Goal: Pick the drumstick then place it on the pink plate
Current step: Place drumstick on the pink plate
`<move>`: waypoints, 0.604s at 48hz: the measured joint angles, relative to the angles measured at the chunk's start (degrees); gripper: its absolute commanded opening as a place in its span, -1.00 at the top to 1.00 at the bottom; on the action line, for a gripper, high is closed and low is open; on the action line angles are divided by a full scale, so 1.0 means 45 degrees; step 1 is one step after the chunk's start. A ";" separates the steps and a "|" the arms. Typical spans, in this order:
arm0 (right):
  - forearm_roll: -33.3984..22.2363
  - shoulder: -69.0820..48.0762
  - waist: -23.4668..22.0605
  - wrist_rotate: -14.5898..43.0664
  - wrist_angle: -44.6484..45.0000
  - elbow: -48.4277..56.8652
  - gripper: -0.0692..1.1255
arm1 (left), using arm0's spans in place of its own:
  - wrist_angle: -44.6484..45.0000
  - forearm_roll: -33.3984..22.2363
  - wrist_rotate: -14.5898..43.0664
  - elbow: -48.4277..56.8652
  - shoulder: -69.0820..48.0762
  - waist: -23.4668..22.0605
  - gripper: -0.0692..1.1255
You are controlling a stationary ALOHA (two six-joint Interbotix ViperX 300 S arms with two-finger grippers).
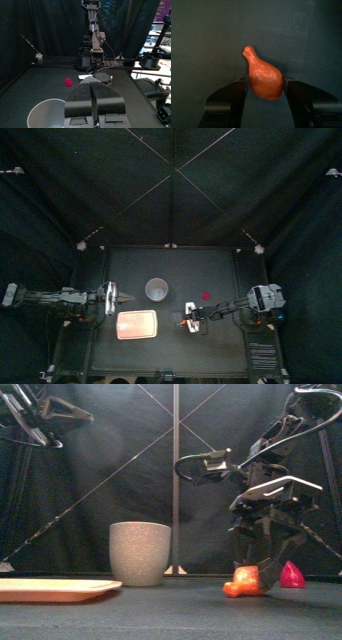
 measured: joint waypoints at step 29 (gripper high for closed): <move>-0.0254 0.1914 0.0039 -0.0039 -0.1152 -0.4531 -0.46 | -0.0254 0.0000 0.0000 0.0039 0.0000 0.0020 0.78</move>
